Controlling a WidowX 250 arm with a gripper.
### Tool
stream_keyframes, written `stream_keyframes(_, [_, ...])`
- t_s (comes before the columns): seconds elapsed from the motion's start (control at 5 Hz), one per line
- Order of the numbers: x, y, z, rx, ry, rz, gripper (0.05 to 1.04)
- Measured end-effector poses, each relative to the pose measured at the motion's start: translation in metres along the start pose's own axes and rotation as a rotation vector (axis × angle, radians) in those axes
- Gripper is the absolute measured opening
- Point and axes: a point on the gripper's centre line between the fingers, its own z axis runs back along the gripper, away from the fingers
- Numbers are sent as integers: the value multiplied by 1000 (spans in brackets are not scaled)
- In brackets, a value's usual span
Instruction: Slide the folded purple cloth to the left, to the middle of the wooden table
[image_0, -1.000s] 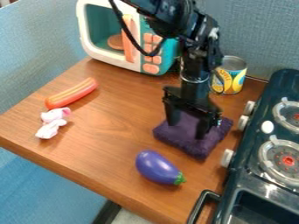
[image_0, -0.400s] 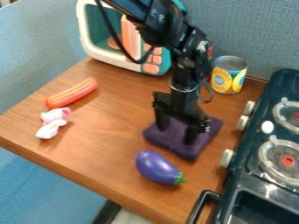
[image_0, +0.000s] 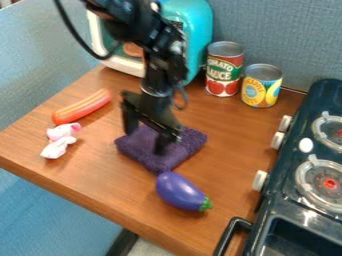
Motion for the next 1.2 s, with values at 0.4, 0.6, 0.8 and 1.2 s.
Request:
stream_keyframes(0.4, [5, 32, 6, -31, -15, 22, 1001])
stream_keyframes(0.6, [5, 34, 5, -40, -13, 15, 1001])
stream_keyframes(0.8, [4, 35, 5, -47, -6, 11, 1001])
stream_keyframes(1.2, [-16, 31, 30, -217, 46, -56, 1001])
